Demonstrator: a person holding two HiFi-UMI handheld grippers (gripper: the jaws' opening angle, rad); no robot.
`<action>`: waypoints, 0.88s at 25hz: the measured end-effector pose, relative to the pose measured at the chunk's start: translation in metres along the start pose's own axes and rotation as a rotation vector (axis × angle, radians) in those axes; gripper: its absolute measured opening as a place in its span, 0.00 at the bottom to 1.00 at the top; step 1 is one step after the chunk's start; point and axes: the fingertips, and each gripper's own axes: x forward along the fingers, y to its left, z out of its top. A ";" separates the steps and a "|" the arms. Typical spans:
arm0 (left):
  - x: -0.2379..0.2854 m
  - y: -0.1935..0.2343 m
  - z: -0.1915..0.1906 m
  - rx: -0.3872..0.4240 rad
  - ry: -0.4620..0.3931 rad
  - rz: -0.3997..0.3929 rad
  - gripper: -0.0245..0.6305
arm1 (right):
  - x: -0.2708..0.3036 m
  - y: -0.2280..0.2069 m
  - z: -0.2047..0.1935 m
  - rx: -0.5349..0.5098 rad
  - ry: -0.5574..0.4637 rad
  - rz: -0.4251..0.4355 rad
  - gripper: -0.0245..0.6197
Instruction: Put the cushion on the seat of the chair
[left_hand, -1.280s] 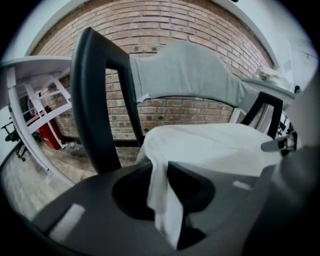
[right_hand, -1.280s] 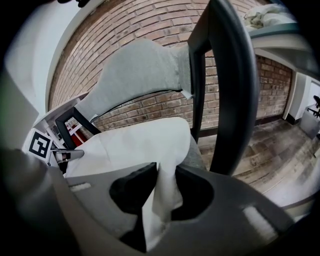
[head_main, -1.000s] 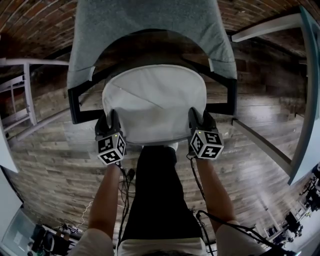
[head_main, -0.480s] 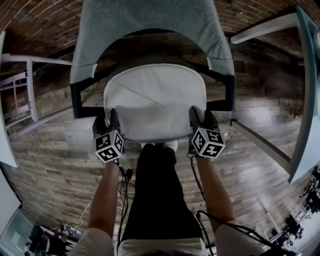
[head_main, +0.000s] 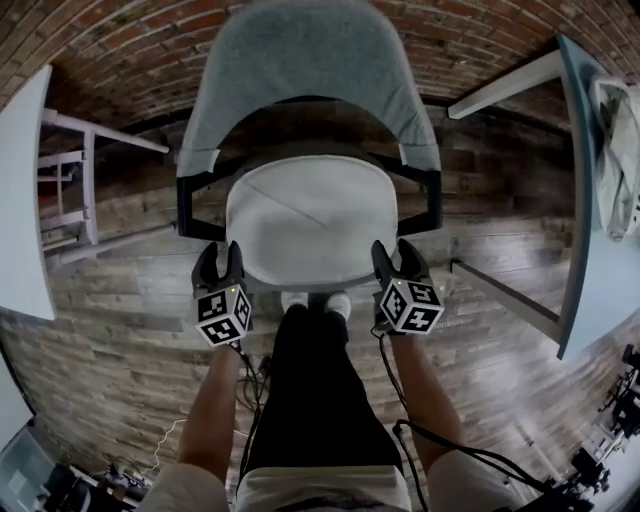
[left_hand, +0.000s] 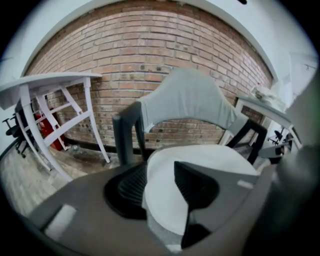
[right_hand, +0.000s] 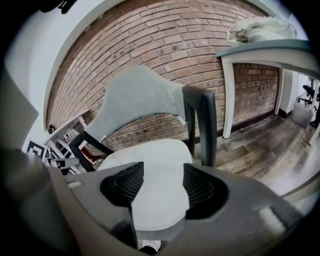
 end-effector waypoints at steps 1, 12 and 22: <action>-0.011 -0.003 0.016 0.012 -0.018 -0.006 0.25 | -0.009 0.009 0.012 -0.009 -0.011 0.010 0.42; -0.147 -0.048 0.182 0.080 -0.155 -0.098 0.25 | -0.141 0.110 0.153 -0.089 -0.130 0.088 0.41; -0.263 -0.110 0.294 0.137 -0.296 -0.194 0.25 | -0.253 0.189 0.258 -0.172 -0.284 0.167 0.40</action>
